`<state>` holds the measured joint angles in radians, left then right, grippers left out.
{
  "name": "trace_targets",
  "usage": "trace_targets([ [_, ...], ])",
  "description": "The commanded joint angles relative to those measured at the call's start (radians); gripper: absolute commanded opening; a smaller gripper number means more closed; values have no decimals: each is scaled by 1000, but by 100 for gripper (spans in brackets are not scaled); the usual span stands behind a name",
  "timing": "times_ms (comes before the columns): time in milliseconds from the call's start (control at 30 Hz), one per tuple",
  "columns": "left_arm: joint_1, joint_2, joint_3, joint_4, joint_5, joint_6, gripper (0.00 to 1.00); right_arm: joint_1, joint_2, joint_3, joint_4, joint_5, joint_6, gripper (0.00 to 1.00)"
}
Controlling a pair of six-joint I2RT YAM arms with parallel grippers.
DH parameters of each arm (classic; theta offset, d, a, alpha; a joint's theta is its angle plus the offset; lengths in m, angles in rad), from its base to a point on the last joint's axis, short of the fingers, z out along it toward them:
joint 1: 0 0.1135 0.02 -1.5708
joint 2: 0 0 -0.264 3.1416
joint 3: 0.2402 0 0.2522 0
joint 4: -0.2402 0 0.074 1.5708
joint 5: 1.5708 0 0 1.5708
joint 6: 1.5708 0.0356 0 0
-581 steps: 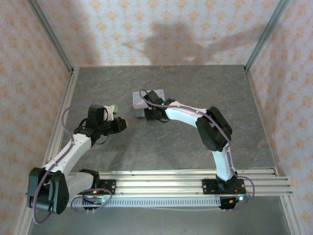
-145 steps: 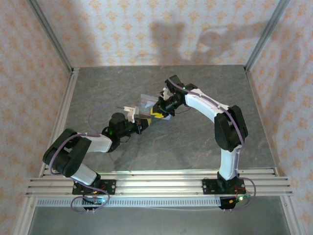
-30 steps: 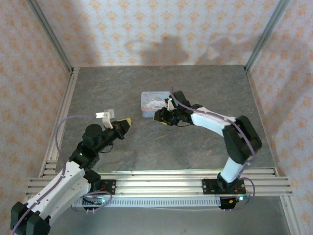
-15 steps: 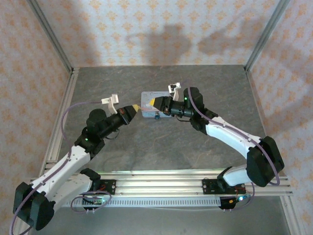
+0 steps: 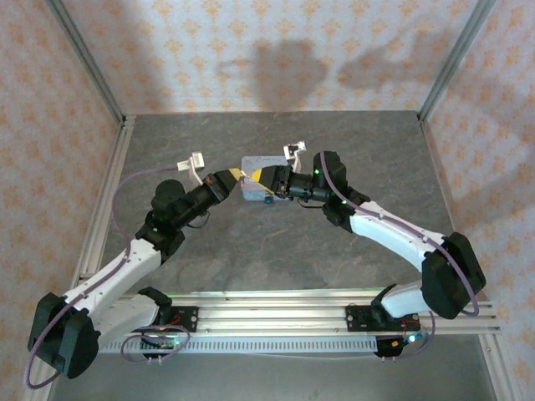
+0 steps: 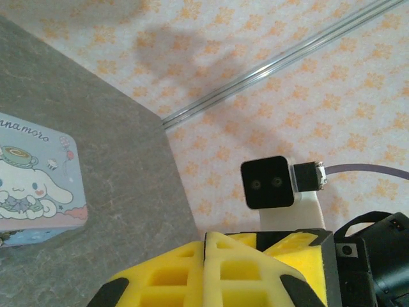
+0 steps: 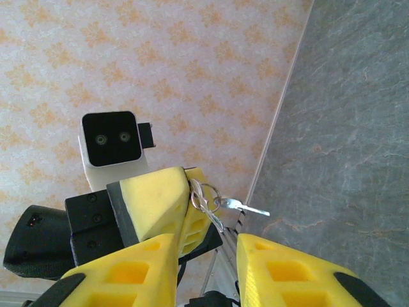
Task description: Unlock a padlock with a key
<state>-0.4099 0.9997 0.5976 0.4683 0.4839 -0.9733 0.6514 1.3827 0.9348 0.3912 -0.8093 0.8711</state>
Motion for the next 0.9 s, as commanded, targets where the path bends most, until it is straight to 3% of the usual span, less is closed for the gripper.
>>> trace_targets([
  [0,8,0,33,72,18,-25,0,10,2,8,57,-19,8,30],
  [867,8,3,9,95,30,-44,0,24,33,65,84,-15,52,26],
])
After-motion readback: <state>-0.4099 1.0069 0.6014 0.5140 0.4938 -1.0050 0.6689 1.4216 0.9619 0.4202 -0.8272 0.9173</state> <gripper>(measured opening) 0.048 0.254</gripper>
